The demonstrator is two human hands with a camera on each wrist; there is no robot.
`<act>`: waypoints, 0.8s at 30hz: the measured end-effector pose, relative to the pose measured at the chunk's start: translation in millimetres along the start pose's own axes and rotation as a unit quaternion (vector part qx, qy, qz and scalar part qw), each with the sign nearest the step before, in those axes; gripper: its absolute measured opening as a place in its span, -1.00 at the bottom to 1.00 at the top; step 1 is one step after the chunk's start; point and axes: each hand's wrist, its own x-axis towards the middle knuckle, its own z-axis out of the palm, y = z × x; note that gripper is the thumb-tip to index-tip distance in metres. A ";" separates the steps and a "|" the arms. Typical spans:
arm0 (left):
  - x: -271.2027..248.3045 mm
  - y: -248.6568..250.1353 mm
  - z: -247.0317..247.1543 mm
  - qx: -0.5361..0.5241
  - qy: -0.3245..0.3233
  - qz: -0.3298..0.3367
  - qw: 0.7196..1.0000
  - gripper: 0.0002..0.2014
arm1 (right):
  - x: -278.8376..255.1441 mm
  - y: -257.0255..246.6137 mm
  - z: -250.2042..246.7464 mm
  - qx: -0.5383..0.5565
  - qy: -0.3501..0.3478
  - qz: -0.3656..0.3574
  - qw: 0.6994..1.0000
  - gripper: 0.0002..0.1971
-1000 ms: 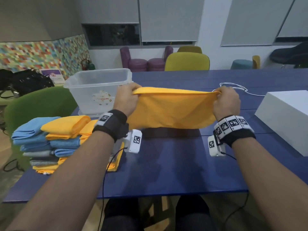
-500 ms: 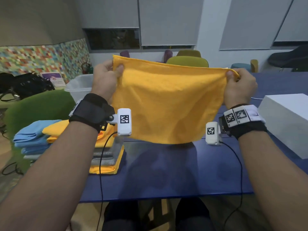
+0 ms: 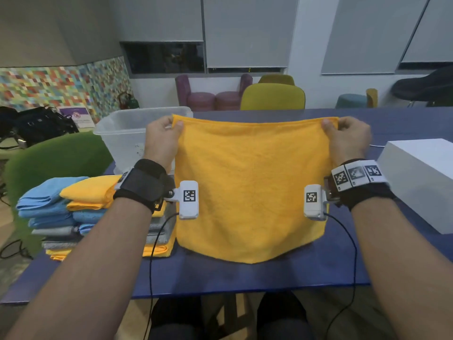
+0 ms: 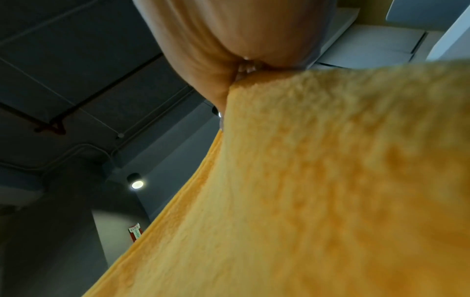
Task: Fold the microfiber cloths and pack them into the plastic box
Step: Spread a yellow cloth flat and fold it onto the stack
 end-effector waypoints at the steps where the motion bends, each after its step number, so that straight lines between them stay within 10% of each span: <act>1: -0.4 -7.0 1.7 0.010 0.007 -0.015 1.000 -0.84 | -2.9 3.5 2.4 -0.017 -0.007 0.008 1.000 -0.71; 11: -28.9 -46.3 43.3 0.119 0.025 -0.010 0.993 -0.51 | -49.8 16.6 22.0 -0.022 -0.110 0.068 0.991 -0.76; 24: -81.0 -46.0 115.4 0.135 -0.041 0.054 0.989 -0.62 | -122.1 -20.5 62.3 0.139 -0.270 0.050 0.951 -0.89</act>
